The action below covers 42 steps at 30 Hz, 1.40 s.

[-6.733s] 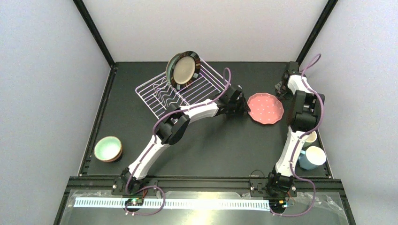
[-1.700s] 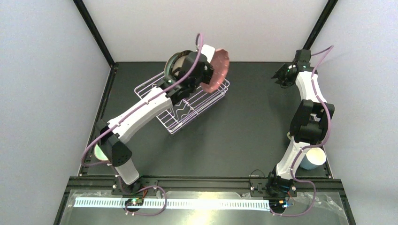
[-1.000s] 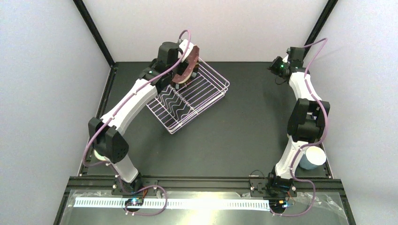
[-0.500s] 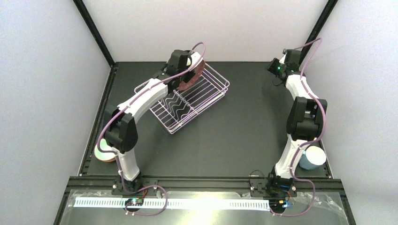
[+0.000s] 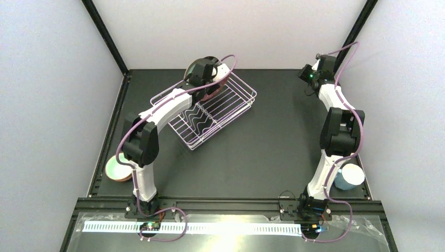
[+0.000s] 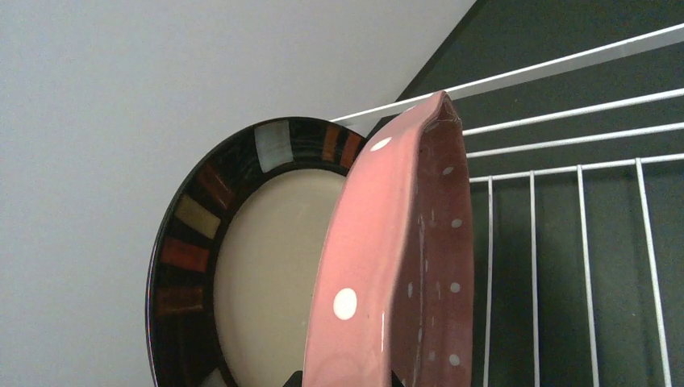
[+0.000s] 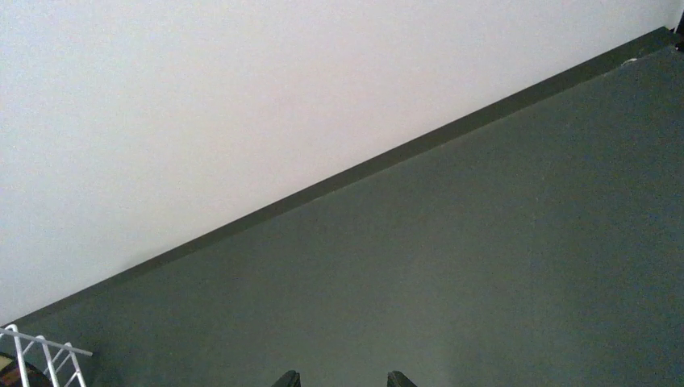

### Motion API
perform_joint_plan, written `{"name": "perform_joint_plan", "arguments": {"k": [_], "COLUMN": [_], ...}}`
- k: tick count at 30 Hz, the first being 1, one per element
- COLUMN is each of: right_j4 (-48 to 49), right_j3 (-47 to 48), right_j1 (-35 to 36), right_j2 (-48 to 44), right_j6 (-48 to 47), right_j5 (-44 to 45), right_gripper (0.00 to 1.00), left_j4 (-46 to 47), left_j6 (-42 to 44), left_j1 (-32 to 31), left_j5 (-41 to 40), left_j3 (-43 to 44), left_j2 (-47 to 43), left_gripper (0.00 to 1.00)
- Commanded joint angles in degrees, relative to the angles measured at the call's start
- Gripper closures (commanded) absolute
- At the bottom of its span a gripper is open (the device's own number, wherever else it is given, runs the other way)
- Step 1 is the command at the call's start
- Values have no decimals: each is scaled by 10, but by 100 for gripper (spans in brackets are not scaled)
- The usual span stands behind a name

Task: Load the mixed dishes into the dish rack
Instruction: Insert the plate into the dish rack.

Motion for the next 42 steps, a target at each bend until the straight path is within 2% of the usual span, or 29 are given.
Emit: {"name": "perform_joint_plan", "arguments": {"k": [1, 42], "right_j4": [23, 0], "right_j3": [-9, 3], "right_j1": [2, 13], "right_j2": [11, 23], "right_j6": [-17, -34], "right_j5": [14, 39], "right_gripper": [38, 38], "left_j4": [92, 87], "left_j6": [25, -62], "left_j1": [7, 32], "left_j5": [-14, 53], "left_j3": [16, -5], "left_j2": [-2, 25], "left_gripper": [99, 99]}}
